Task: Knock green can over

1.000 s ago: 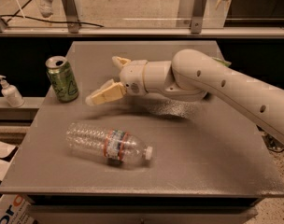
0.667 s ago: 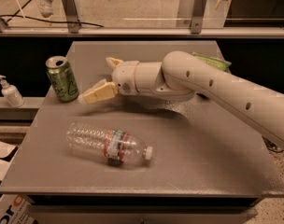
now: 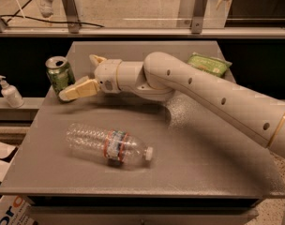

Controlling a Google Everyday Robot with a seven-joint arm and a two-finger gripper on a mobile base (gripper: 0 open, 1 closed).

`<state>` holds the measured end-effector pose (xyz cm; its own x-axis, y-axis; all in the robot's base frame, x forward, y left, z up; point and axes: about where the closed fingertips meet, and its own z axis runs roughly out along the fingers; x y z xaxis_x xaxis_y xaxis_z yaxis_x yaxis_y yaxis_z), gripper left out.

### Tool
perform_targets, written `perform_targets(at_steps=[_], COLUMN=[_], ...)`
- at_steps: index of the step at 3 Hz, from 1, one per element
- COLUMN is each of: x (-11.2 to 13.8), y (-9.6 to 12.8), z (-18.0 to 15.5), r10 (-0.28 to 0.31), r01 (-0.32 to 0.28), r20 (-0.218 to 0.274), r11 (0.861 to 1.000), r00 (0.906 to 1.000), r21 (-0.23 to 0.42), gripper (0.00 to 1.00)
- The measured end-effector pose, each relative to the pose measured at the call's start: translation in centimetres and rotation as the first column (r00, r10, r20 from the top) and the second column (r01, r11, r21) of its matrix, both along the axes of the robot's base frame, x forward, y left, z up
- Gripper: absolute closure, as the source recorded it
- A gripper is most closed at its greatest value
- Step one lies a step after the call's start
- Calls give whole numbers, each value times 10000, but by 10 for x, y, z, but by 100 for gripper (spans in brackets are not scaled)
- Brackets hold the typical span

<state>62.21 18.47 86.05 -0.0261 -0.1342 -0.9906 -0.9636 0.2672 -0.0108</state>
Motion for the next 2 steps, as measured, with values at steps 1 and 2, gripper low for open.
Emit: perform_targets(at_steps=[1, 2], x=[-2, -4], y=[26, 36], z=[5, 4], r10=[380, 518], r01=[-381, -518], r20=[41, 12], r11=[9986, 9973], r00=[9993, 9987], r21=[370, 512], gripper=[18, 41])
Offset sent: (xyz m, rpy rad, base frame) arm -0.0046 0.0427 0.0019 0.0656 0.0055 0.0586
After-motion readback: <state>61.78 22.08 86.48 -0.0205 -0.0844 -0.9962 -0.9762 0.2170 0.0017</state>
